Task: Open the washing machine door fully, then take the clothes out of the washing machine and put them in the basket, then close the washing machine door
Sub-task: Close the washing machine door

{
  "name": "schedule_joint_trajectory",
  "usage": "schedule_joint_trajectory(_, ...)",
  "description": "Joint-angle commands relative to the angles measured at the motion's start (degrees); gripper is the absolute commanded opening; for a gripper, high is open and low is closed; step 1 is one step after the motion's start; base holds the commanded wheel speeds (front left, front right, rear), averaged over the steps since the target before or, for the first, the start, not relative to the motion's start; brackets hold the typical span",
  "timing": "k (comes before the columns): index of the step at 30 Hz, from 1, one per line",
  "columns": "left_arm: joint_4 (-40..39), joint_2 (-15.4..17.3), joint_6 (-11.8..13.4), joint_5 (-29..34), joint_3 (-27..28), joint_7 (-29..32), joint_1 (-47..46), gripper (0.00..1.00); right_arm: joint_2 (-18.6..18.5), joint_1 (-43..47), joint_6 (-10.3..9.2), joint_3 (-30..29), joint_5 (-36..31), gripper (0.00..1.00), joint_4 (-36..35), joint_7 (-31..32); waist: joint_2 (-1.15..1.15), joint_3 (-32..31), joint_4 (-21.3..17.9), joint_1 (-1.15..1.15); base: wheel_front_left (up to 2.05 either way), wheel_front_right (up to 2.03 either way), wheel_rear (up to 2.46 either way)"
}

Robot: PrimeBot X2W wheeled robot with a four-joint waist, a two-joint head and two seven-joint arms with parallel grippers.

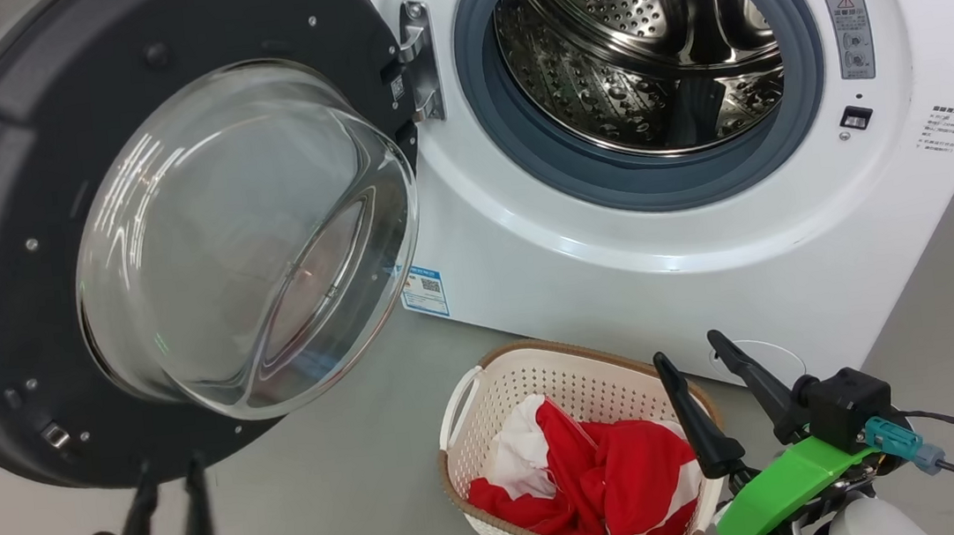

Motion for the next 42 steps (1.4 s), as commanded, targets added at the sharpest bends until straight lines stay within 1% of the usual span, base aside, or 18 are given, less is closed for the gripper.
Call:
schedule_joint_trajectory(1, -2.10, 2.16, -0.45, -0.02, 2.21, -0.67, -2.24, 0.00, 0.17, -0.91, 0.37, 0.95, -0.14, 1.00, -1.23, -0.37, 0.00, -0.03, 0.02, 0.00, 0.00, 0.00, 0.00)
schedule_joint_trajectory(3, -3.84, 3.60, -0.56, 0.71, 2.36, -0.43, -2.75, 0.00, 0.18, -0.81, 0.37, 0.80, -0.24, 1.00, -1.27, -0.37, 0.00, 0.03, 0.07, 0.00, 0.00, 0.00, 0.00)
schedule_joint_trajectory(7, -9.94, 6.82, -1.39, 0.59, 4.03, 0.89, -5.30, 0.00, 0.18, -0.62, 0.37, 0.32, -0.49, 1.00, -1.42, -0.37, 0.00, 0.29, 0.48, 0.00, 0.00, 0.00, 0.00)
schedule_joint_trajectory(11, -15.82, 10.72, -2.99, -1.19, 7.04, 3.30, -9.35, 0.00, 0.15, -0.61, 0.37, 0.13, -0.61, 1.00, -1.51, -0.37, 0.00, 0.59, 0.85, 0.00, 0.00, 0.00, 0.00)
schedule_joint_trajectory(13, -17.70, 12.66, -3.99, -3.00, 9.12, 4.77, -11.90, 0.00, 0.15, -0.68, 0.37, 0.13, -0.66, 1.00, -1.54, -0.37, 0.00, 0.74, 0.83, 0.00, 0.00, 0.00, 0.00)
schedule_joint_trajectory(15, -18.77, 13.99, -5.13, -6.20, 11.61, 6.43, -14.95, 0.00, 0.10, -0.74, 0.37, 0.09, -0.70, 1.00, -1.55, -0.37, 0.00, 0.86, 0.81, 0.00, 0.00, 0.00, 0.00)
schedule_joint_trajectory(17, -18.36, 15.42, -6.36, -9.52, 14.23, 7.89, -18.25, 0.00, -0.04, -0.85, 0.37, 0.13, -0.72, 1.00, -1.51, -0.37, 0.00, 1.12, 0.68, 0.00, 0.00, 0.00, 0.00)
schedule_joint_trajectory(19, -16.23, 16.45, -7.53, -13.13, 16.76, 9.18, -21.48, 0.00, -0.14, -1.07, 0.37, 0.30, -0.71, 1.00, -1.42, -0.37, 0.00, 1.34, 0.43, 0.00, 0.00, 0.00, 0.00)
schedule_joint_trajectory(20, -16.23, 16.45, -7.53, -13.13, 16.76, 9.18, -21.48, 0.00, -0.14, -1.07, 0.37, 0.30, -0.71, 1.00, -1.42, -0.37, 0.00, 1.34, 0.43, 0.00, 0.00, 0.00, 0.00)
schedule_joint_trajectory(24, -8.00, 17.66, -9.67, -21.25, 21.45, 12.27, -27.73, 0.00, -0.19, -1.57, 0.37, 0.86, -0.71, 1.00, -1.25, -0.37, 0.00, 1.86, -0.55, 0.00, 0.00, 0.00, 0.00)
schedule_joint_trajectory(27, 0.03, 18.33, -10.33, -27.13, 24.86, 15.01, -32.21, 0.00, -0.36, -1.78, 0.37, 0.94, -0.70, 1.00, -1.12, -0.37, 0.00, 2.18, -1.49, 0.00, 0.00, 0.00, 0.00)
schedule_joint_trajectory(28, 3.10, 18.47, -10.34, -29.27, 25.57, 16.87, -33.38, 0.00, -0.41, -1.81, 0.37, 0.95, -0.71, 1.00, -1.09, -0.37, 0.00, 2.29, -1.82, 0.00, 0.00, 0.00, 0.00)
schedule_joint_trajectory(29, 5.99, 18.89, -10.48, -30.79, 26.15, 18.32, -34.54, 0.00, -0.45, -1.78, 0.37, 0.90, -0.74, 1.00, -1.07, -0.37, 0.00, 2.42, -2.07, 0.00, 0.00, 0.00, 0.00)
schedule_joint_trajectory(33, 19.02, 20.91, -11.42, -34.87, 29.32, 20.19, -39.56, 0.00, -0.79, -2.16, 0.37, 1.09, -0.87, 1.00, -1.04, -0.37, 0.00, 3.37, -3.34, 0.00, 0.00, 0.00, 0.00)
schedule_joint_trajectory(34, 21.96, 20.96, -11.31, -35.86, 29.89, 20.78, -40.59, 0.00, -0.89, -2.34, 0.37, 1.16, -0.88, 1.00, -1.01, -0.37, 0.00, 3.55, -3.60, 0.00, 0.00, 0.00, 0.00)
schedule_joint_trajectory(35, 27.66, 21.06, -10.90, -37.72, 30.95, 22.10, -42.45, 0.00, -1.04, -2.68, 0.37, 1.30, -0.91, 1.00, -0.97, -0.37, 0.00, 3.98, -4.12, 0.00, 0.00, 0.00, 0.00)
schedule_joint_trajectory(36, 30.35, 21.03, -10.64, -38.59, 31.38, 22.89, -43.31, 0.00, -1.12, -2.85, 0.37, 1.37, -0.95, 1.00, -0.96, -0.37, 0.00, 4.21, -4.36, 0.00, 0.00, 0.00, 0.00)
schedule_joint_trajectory(42, 42.21, 21.16, -9.41, -41.61, 31.86, 28.41, -47.11, 0.00, -1.29, -3.45, 0.37, 1.74, -1.27, 1.00, -0.78, -0.37, 0.00, 5.14, -5.64, 0.00, 0.00, 0.00, 0.00)
